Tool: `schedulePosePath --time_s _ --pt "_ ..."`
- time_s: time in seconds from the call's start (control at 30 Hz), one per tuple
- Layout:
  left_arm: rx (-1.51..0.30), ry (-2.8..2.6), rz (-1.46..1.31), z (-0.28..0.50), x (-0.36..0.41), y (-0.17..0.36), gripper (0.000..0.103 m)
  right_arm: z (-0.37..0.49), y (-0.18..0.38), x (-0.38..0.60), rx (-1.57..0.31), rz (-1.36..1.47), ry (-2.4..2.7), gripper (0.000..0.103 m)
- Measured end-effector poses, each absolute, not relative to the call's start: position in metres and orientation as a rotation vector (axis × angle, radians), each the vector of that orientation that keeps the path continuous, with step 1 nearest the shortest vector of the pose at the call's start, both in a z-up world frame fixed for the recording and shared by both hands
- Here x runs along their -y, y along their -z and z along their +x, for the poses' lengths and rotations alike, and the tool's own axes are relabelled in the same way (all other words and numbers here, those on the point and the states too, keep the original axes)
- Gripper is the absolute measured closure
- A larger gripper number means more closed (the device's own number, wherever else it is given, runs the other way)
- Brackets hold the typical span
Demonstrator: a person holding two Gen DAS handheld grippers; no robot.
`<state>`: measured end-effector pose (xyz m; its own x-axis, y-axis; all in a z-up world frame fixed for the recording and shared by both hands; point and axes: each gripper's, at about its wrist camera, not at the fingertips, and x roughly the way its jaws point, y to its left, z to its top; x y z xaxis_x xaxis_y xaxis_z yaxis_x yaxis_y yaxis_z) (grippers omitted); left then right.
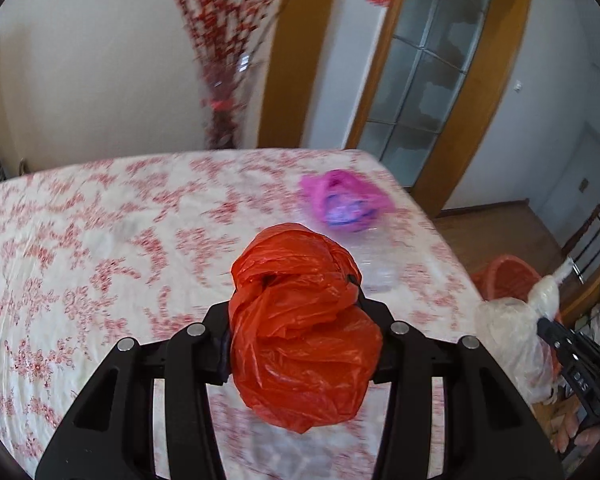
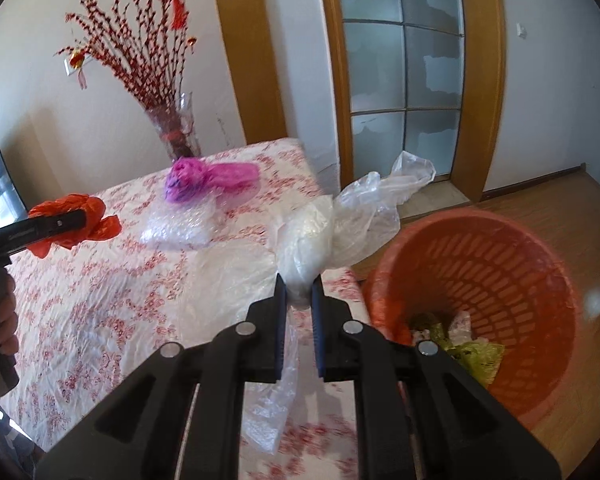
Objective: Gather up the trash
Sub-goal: 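Carry the red bag and clear bag over the orange wastebasket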
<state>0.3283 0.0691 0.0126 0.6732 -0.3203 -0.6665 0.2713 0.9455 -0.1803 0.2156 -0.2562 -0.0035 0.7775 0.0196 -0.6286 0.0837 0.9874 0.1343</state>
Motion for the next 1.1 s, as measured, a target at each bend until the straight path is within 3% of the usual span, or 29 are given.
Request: schedulePosePath --time_s 0.43,1.1 --pt "-0.686 0.499 0.048 0.288 0.038 -0.037 0.056 0.184 -0.015 0.324 -0.613 0.175 0.168 0.090" --pt "-0.728 0.741 0.110 0.268 0.178 -0.010 0.056 0.162 -0.001 0.421 -0.602 0.219 0.348 0.090"
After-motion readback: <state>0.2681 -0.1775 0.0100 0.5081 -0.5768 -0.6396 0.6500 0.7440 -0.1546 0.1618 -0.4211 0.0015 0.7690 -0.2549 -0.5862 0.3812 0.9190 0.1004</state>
